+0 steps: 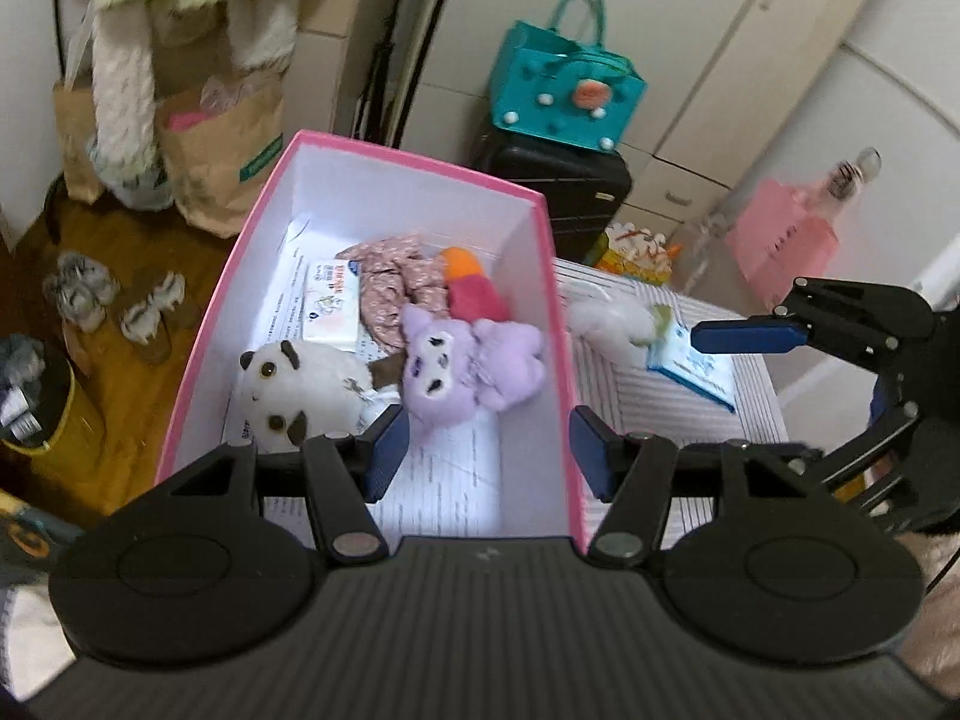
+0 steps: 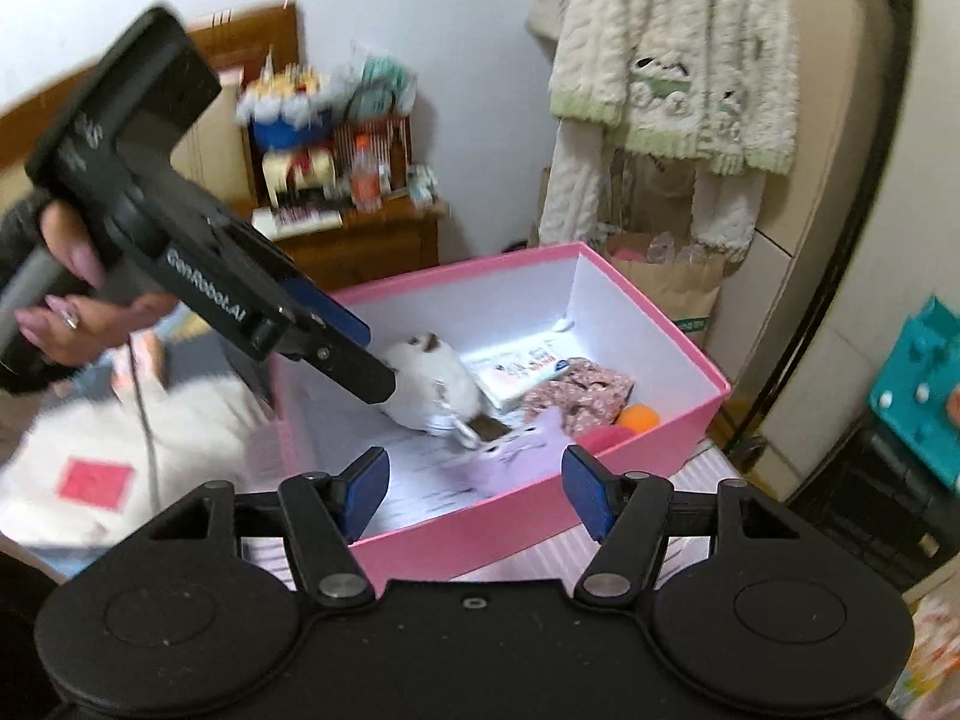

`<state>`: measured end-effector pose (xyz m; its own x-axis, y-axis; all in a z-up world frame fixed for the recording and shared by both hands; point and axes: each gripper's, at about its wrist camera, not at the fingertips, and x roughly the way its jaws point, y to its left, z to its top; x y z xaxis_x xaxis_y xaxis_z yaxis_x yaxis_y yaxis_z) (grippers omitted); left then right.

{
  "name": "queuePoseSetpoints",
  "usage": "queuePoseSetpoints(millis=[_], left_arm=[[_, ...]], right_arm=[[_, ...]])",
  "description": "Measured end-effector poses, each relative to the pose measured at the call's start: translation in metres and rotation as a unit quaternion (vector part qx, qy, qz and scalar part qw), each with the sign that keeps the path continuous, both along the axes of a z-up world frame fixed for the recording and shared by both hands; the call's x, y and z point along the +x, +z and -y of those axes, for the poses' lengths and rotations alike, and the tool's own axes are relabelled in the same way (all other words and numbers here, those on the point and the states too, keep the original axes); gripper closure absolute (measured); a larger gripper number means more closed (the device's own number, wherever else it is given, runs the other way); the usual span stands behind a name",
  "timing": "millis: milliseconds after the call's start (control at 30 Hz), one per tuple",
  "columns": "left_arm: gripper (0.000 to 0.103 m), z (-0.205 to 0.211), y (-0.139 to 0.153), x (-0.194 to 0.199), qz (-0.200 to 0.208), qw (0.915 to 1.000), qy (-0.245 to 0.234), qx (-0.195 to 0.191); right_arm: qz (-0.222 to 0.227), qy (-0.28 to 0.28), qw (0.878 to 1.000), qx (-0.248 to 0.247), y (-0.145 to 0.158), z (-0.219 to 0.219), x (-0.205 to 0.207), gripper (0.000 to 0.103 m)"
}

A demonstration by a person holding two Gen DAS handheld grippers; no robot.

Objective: Organize soft objects
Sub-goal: 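Move both tools back toward the white mesh pouf and green sponge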

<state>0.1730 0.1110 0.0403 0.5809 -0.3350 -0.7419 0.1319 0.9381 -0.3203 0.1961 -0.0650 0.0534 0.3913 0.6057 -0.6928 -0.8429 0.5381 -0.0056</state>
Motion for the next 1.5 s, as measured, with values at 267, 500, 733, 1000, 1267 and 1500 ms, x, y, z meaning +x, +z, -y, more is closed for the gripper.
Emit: queuePoseSetpoints(millis=[267,500,733,1000,1267,1500], left_arm=[[0.043,0.038,0.033,-0.048,0.024,0.9966,-0.067,0.04],[0.043,0.082,0.039,-0.068,0.04,0.9905,-0.121,0.052],[0.04,0.121,0.026,-0.052,0.043,0.9862,-0.159,0.012],[0.04,0.155,-0.004,-0.016,0.047,0.9885,-0.144,0.003],[0.04,0.186,-0.02,0.015,0.058,0.9917,-0.114,-0.005],[0.04,0.204,-0.041,0.047,0.085,0.9939,-0.062,0.031]], right_arm=[[-0.048,-0.032,0.997,0.046,0.009,0.045,-0.042,0.034],[-0.04,-0.061,0.995,0.062,0.008,0.091,-0.071,0.032],[-0.031,-0.095,0.993,0.056,0.0,0.129,-0.086,0.028],[0.011,-0.131,0.991,0.038,-0.013,0.158,-0.074,0.028],[0.033,-0.123,0.991,0.042,-0.04,0.174,-0.043,0.028],[0.083,-0.131,0.986,0.065,-0.071,0.184,-0.005,0.028]])
